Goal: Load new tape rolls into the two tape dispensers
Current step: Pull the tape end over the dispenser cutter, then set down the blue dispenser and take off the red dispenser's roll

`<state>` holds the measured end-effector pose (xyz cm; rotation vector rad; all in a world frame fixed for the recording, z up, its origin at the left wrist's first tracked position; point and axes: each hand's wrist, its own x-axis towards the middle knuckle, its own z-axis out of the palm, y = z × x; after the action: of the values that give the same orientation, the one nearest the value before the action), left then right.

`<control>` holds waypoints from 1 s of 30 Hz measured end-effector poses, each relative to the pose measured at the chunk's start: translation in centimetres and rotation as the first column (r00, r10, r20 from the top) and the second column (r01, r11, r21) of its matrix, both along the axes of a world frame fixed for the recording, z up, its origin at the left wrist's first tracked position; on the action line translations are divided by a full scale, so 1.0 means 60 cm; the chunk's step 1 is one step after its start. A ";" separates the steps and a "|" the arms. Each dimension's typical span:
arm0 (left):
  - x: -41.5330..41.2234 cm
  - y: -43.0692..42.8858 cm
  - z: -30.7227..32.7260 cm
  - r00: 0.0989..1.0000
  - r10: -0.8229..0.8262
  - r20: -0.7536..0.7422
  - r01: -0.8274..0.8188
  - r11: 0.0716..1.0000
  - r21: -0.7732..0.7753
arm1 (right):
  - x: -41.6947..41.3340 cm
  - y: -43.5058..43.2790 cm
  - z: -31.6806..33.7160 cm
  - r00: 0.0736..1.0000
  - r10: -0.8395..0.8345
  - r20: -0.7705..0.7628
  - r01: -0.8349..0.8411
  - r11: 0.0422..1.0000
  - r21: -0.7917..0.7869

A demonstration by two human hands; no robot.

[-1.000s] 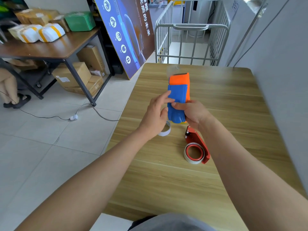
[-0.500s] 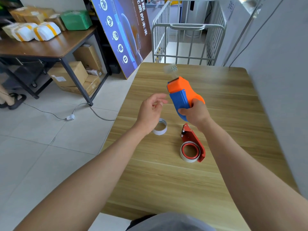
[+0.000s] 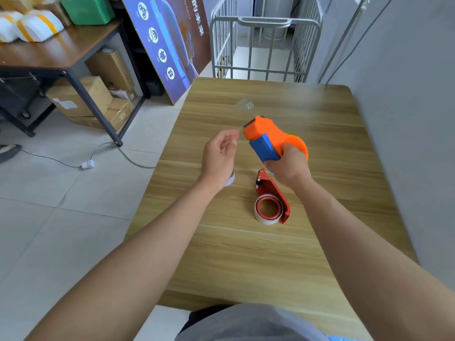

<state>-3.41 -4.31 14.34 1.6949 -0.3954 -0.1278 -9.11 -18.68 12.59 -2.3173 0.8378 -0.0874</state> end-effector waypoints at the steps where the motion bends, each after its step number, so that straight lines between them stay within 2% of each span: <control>1: -0.001 0.003 -0.004 1.000 0.021 0.006 -0.021 1.000 0.003 | -0.003 0.005 -0.005 1.000 0.015 -0.014 -0.015 1.000 -0.005; 9: -0.001 0.071 -0.041 0.980 0.199 0.005 -0.200 0.980 0.018 | -0.021 0.074 -0.057 0.976 0.164 -0.145 -0.173 0.984 -0.046; 14: -0.006 0.122 -0.065 0.957 0.289 -0.026 -0.288 0.957 0.030 | -0.035 0.114 -0.088 0.946 0.198 -0.258 -0.224 0.972 -0.075; 22: -0.016 0.203 -0.101 0.949 0.315 -0.026 -0.312 0.947 0.078 | -0.050 0.182 -0.136 0.895 0.240 -0.375 -0.282 0.958 -0.058; 30: -0.029 0.241 -0.152 0.959 0.272 -0.076 -0.264 0.960 0.096 | -0.046 0.227 -0.180 0.828 0.253 -0.501 -0.330 0.941 -0.071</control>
<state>-5.13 10.18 5.23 1.8035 -0.0918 -0.0199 -11.84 -5.05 1.78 -2.6340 0.7100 0.6125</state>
